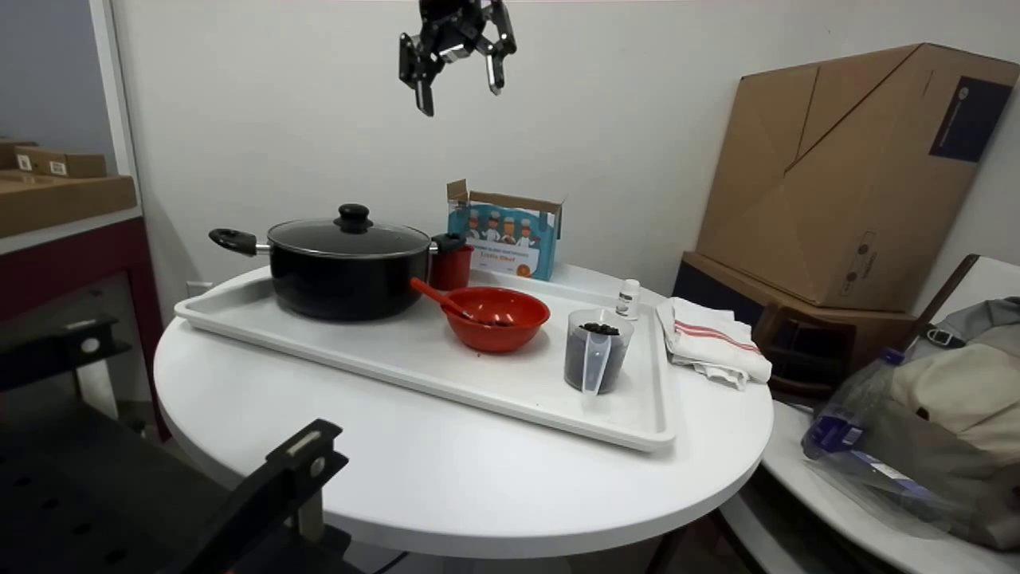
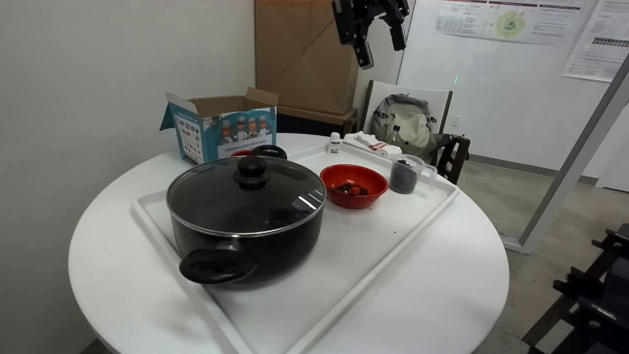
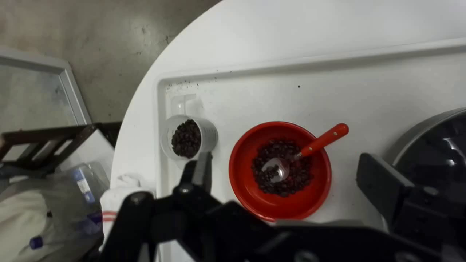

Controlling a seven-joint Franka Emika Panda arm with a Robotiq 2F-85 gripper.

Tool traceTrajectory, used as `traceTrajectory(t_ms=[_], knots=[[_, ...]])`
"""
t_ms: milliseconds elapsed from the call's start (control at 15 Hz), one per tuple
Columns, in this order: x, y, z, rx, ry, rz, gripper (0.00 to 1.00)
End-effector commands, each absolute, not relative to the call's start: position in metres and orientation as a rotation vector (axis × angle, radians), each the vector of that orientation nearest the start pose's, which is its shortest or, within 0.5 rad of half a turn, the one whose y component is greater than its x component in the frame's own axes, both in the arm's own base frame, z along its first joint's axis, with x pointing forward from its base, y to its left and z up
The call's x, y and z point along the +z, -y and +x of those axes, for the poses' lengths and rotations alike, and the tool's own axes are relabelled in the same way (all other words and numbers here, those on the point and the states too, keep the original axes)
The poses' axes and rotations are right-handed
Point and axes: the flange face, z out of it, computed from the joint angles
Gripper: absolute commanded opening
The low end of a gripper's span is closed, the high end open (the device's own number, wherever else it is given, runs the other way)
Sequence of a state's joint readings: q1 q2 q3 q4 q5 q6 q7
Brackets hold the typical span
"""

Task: Pour some of the contents of the jug into the red bowl

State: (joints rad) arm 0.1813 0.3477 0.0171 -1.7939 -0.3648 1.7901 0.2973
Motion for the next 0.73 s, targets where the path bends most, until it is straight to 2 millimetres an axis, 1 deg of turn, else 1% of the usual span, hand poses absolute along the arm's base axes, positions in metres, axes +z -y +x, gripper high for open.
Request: traceTrajectory(t_ms=[0,67,200,267,333,467,533,667], knots=[[0.363,-0.119,0.543,0.169,0.29,-3.546,1.0],[0.369,-0.127,0.532,0.078,0.323,-3.54,1.0],[0.382,-0.133,0.508,-0.087,0.293,-3.508,1.0],[0.387,-0.131,0.496,-0.145,0.244,-3.489,1.0],[0.392,-0.126,0.484,-0.188,0.159,-3.465,1.0],[0.397,-0.115,0.463,-0.23,0.027,-3.419,1.0],[0.391,-0.128,0.493,-0.154,0.138,-3.465,1.0],[0.395,-0.118,0.475,-0.187,0.08,-3.447,1.0]])
